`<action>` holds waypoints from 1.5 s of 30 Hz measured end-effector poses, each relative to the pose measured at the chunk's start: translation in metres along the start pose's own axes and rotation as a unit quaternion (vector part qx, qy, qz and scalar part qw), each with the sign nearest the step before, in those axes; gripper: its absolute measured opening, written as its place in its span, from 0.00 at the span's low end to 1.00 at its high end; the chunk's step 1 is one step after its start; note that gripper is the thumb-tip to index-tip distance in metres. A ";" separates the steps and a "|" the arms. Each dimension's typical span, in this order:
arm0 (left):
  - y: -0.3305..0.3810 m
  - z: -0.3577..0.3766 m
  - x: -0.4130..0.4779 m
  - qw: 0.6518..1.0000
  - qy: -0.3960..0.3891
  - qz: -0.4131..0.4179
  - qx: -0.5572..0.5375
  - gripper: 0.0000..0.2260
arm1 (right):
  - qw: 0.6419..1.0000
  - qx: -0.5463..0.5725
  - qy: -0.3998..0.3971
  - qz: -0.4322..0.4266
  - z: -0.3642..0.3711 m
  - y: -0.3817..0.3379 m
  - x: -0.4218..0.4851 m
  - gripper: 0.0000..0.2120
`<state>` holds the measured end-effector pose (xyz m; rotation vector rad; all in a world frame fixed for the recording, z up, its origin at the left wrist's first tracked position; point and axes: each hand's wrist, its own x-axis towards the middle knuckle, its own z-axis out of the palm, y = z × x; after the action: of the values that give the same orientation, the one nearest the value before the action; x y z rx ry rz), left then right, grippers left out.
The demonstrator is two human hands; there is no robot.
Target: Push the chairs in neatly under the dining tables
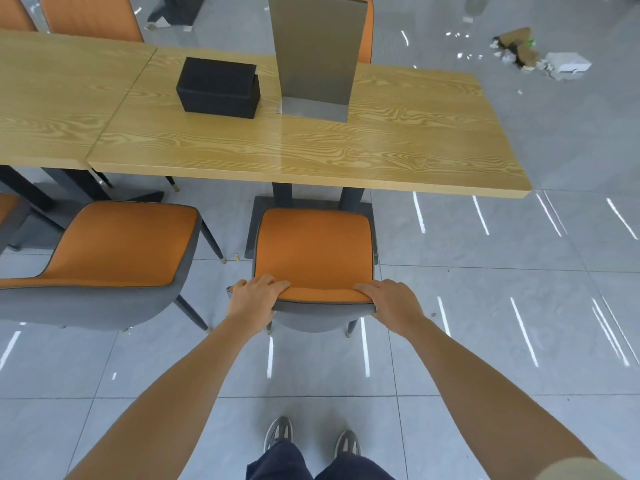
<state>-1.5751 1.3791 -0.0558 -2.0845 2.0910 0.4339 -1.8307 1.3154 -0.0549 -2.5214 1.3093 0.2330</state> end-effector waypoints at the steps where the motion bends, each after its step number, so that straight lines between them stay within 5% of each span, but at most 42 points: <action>1: 0.000 0.001 -0.001 1.000 -0.003 0.001 -0.001 0.25 | 1.000 0.001 0.002 0.006 0.001 -0.001 -0.001 0.23; 10: 0.011 -0.025 -0.003 0.995 -0.084 0.047 -0.039 0.31 | 0.995 0.044 0.009 0.092 0.001 -0.004 -0.024 0.32; 17: 0.092 -0.058 0.018 0.996 -0.023 0.086 -0.031 0.24 | 0.980 0.118 -0.013 0.159 -0.028 0.050 -0.068 0.31; 31: 0.319 -0.100 0.118 0.981 0.057 0.183 -0.030 0.21 | 0.949 0.153 0.051 0.272 -0.090 0.235 -0.152 0.32; 45: 0.489 -0.142 0.338 0.983 0.048 0.176 0.028 0.26 | 0.962 0.090 0.038 0.256 -0.179 0.486 -0.069 0.34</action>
<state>-2.0549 1.0076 0.0191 -1.7365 2.5071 0.3189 -2.2671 1.0454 0.0451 -2.0211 1.9055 0.1147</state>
